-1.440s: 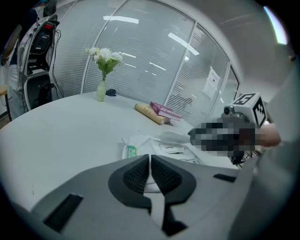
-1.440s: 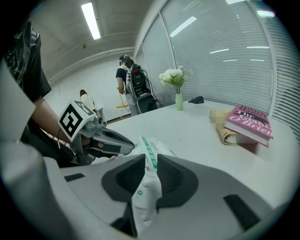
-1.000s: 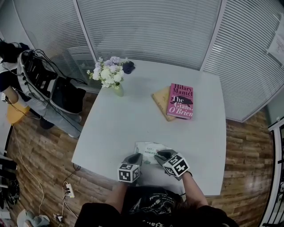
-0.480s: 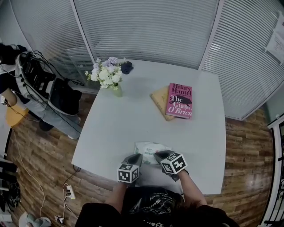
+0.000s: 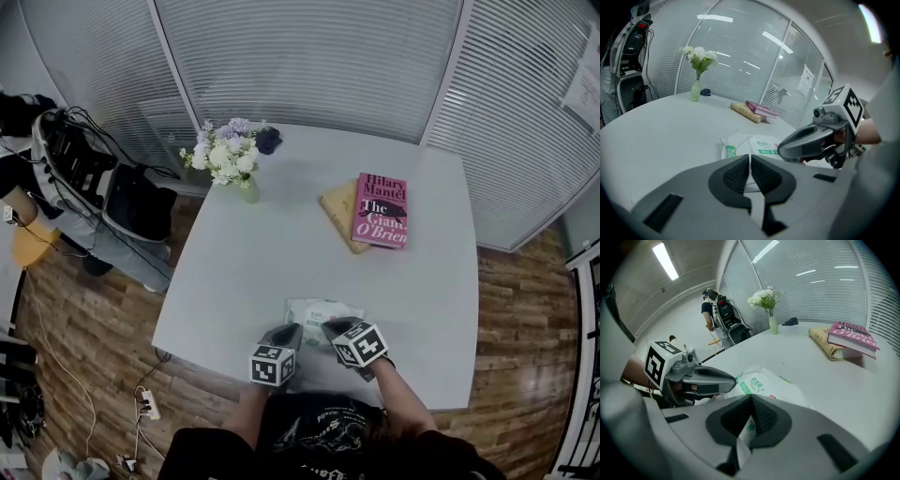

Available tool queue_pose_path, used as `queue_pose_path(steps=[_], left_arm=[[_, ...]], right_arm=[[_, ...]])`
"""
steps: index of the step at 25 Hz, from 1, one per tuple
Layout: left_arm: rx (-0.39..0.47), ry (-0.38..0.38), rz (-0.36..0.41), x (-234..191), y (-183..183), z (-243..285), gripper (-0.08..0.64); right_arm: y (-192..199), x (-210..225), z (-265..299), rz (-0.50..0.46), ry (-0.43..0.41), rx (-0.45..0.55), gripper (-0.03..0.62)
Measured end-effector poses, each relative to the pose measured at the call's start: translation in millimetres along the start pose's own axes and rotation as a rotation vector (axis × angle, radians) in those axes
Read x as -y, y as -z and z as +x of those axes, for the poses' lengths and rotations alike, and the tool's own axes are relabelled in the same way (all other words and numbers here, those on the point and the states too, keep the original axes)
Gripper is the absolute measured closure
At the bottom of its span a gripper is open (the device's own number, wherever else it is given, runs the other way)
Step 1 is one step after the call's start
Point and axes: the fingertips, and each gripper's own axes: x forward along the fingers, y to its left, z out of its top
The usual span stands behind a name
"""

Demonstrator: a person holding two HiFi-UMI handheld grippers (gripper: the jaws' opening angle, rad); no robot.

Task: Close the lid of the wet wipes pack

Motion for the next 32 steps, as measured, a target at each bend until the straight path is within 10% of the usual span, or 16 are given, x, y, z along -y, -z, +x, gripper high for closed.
queue_pose_path(steps=[32], left_arm=[[0.007, 0.025, 0.001, -2, 0, -5, 0.545]], right_arm=[[-1, -24, 14, -0.189, 0.11, -0.117, 0.594]])
